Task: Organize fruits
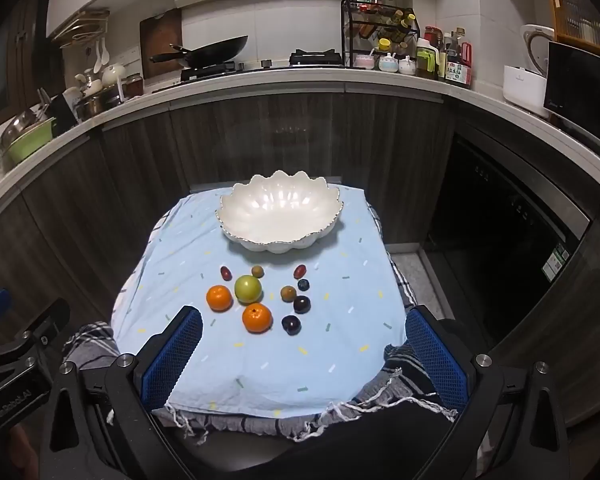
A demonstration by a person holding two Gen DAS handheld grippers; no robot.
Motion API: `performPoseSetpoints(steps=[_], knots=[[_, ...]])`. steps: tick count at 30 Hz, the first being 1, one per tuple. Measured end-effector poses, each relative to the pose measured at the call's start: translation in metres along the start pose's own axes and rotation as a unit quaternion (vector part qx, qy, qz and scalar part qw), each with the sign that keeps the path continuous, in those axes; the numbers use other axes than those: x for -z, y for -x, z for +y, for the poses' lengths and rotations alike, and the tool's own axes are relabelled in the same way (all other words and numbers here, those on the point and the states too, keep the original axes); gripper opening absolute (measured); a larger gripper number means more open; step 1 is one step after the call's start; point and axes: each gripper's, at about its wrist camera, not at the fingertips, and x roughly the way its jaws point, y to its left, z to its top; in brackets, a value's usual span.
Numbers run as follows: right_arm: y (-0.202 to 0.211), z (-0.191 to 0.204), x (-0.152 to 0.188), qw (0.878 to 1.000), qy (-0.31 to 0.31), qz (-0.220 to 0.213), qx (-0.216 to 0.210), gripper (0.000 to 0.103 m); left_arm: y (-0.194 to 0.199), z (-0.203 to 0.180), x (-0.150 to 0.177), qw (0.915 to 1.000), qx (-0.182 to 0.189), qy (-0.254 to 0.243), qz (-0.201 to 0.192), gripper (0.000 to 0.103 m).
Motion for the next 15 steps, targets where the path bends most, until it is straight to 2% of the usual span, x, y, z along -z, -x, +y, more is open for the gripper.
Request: performPoseSetpoints(steps=[15], knots=[[0.0001,0.0,-0.0004,1.0,0.0,-0.002,0.0,0.103,0.0021,-0.0082,-0.0024,1.0,0.001,0.001,0.002,0.103]])
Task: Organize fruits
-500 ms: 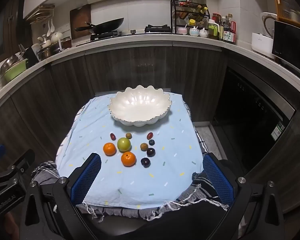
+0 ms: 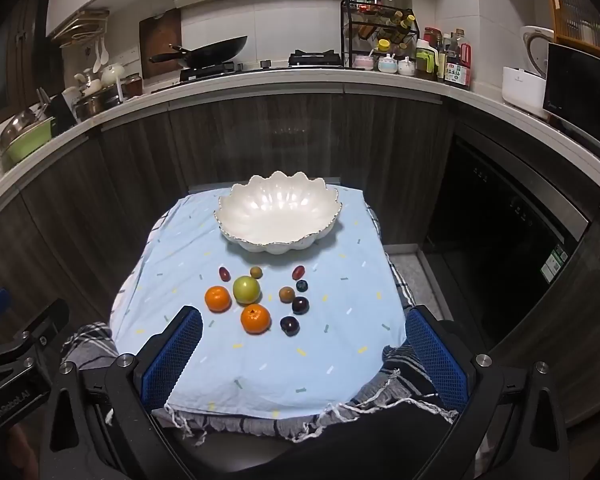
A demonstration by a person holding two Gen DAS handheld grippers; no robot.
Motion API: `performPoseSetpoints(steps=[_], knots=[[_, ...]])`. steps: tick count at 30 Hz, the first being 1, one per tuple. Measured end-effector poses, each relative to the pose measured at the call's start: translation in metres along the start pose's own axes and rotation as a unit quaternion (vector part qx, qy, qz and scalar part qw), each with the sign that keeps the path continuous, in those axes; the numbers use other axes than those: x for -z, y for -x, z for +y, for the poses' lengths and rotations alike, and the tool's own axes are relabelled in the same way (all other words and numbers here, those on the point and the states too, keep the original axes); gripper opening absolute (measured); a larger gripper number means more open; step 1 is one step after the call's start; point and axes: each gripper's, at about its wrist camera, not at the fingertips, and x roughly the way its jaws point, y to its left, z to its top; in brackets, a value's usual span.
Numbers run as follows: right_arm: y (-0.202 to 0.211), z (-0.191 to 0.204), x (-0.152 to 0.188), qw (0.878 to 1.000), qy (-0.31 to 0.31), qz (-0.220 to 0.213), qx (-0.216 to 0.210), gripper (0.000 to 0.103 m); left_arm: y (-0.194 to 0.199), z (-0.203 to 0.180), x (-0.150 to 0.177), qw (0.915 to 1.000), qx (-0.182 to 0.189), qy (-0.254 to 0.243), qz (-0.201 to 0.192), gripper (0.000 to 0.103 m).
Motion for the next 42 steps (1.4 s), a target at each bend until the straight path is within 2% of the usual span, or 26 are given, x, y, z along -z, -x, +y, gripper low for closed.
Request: performPoseSetpoints(steps=[42], knots=[[0.001,0.0,-0.001,1.0,0.001,0.001,0.001,0.103,0.004,0.007,-0.003,1.0,0.006,0.003,-0.001,0.103]])
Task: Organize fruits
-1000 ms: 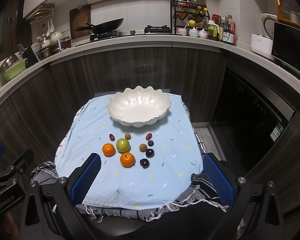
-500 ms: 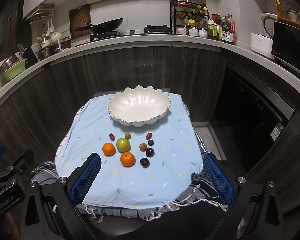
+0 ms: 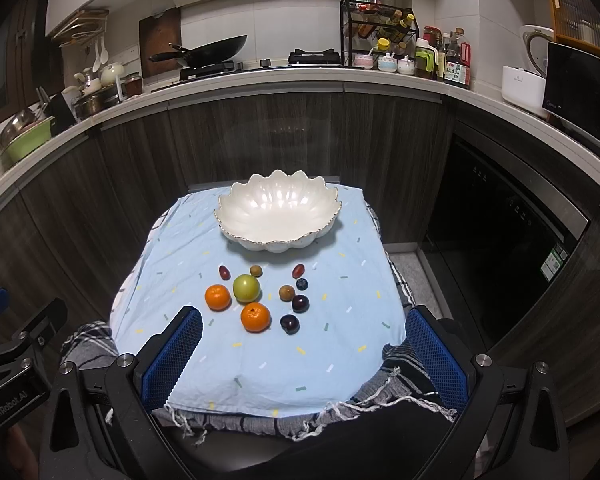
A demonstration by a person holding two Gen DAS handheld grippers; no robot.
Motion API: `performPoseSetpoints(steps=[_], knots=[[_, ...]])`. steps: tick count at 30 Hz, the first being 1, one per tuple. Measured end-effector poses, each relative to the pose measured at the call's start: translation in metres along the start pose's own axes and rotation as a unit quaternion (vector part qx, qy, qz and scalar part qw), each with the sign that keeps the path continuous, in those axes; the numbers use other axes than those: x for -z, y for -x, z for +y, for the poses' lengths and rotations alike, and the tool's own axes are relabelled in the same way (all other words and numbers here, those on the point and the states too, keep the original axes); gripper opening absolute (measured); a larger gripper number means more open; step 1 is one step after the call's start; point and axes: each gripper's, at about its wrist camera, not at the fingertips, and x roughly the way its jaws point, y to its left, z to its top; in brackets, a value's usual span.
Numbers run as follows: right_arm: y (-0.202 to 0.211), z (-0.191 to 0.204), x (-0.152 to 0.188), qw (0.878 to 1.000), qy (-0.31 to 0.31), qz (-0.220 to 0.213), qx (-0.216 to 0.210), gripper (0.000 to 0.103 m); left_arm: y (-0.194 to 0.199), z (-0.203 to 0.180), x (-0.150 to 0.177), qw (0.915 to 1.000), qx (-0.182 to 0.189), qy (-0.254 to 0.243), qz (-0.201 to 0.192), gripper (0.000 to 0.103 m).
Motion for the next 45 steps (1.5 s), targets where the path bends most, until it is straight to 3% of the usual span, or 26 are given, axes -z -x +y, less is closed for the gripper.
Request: performPoseSetpoints(steps=[45], knots=[[-0.012,0.0,0.002,1.0,-0.003,0.011,-0.002,0.103,-0.011,-0.003,0.007,0.9999,-0.002,-0.006,0.01,0.103]])
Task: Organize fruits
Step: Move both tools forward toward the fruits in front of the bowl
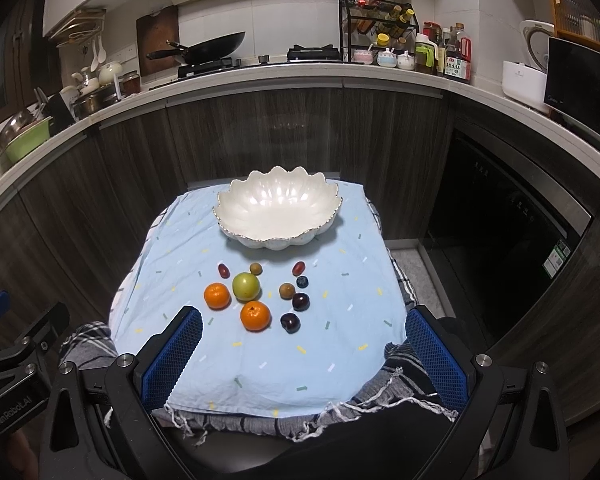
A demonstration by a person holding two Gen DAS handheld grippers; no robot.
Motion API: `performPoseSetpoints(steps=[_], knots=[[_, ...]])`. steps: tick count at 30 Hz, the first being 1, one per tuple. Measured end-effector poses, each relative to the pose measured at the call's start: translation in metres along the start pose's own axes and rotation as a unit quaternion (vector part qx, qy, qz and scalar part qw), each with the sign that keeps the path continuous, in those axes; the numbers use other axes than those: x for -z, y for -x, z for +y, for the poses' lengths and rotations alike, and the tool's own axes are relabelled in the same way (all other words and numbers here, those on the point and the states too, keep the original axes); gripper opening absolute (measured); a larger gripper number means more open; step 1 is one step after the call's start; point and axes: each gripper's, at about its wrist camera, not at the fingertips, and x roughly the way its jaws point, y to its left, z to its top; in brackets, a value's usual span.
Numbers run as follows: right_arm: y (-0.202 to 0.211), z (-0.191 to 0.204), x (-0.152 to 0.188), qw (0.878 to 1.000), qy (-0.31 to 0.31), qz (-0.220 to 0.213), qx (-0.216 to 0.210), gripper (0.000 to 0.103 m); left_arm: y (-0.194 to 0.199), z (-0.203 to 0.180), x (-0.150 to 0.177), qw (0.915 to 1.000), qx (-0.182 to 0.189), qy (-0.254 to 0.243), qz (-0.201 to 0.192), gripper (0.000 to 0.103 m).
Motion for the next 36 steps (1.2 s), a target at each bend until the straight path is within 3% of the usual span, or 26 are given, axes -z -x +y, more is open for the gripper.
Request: performPoseSetpoints(steps=[22,36], knots=[[-0.049,-0.001,-0.009,0.999,-0.009,0.047,-0.004,0.103,-0.045,-0.011,-0.009,0.9989,-0.001,-0.024,0.039,0.103],[-0.102,0.001,-0.014,0.994,-0.013,0.104,-0.001,0.103,-0.096,-0.019,-0.019,0.9961,0.01,-0.035,0.08,0.103]])
